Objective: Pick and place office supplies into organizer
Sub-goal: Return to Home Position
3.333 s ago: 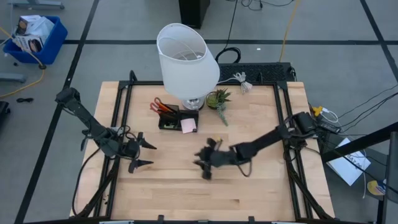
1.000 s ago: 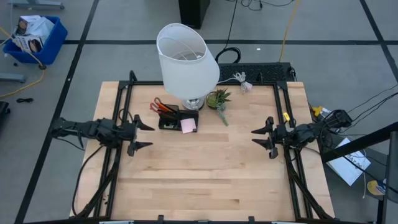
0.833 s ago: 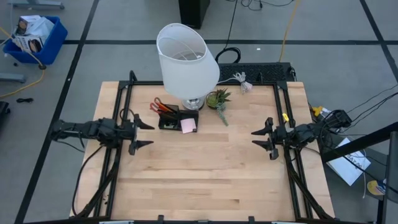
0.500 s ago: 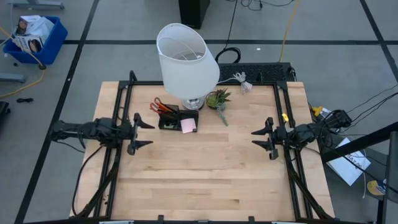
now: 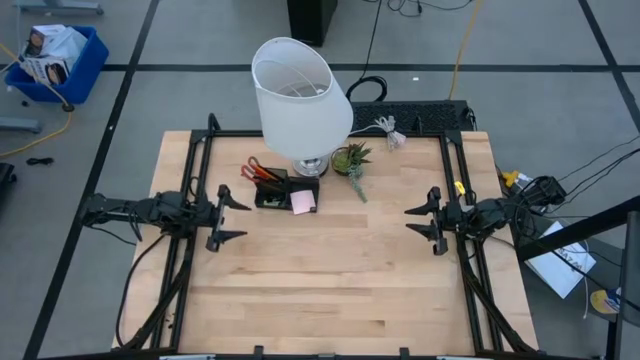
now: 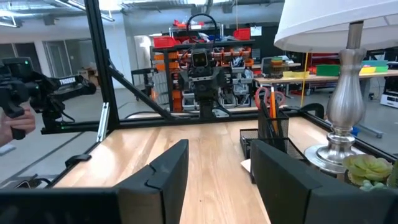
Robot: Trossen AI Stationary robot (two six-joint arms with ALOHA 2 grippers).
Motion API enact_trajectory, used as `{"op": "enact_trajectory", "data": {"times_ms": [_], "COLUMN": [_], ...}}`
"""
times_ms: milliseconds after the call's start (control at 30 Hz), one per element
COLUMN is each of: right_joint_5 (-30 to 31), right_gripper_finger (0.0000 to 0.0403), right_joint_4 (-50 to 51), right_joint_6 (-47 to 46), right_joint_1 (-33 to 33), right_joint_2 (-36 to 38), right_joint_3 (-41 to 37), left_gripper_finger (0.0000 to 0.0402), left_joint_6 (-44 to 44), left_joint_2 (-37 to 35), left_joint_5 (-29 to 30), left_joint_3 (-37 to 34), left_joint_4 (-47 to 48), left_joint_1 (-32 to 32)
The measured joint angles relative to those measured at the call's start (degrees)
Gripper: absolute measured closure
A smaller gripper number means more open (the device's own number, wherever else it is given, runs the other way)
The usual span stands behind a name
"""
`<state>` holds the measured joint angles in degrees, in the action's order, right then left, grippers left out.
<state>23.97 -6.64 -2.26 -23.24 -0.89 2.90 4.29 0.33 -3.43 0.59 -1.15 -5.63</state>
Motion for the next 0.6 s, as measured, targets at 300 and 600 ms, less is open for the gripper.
{"op": "enact_trajectory", "data": {"times_ms": [300,600], "right_joint_5": [0.0,0.0], "right_gripper_finger": [0.0237,0.0236], "right_joint_4": [-0.2,-0.4], "right_joint_6": [0.0,0.0], "right_joint_1": [0.0,0.0], "right_joint_2": [0.0,0.0], "right_joint_3": [0.0,0.0], "left_gripper_finger": [0.0082,0.0082], "left_joint_6": [-5.3,-6.1], "left_joint_2": [0.5,0.5], "left_joint_5": [6.3,6.5], "left_joint_3": [0.1,0.1], "left_joint_4": [-0.5,-0.7], "left_joint_1": [0.0,0.0]}}
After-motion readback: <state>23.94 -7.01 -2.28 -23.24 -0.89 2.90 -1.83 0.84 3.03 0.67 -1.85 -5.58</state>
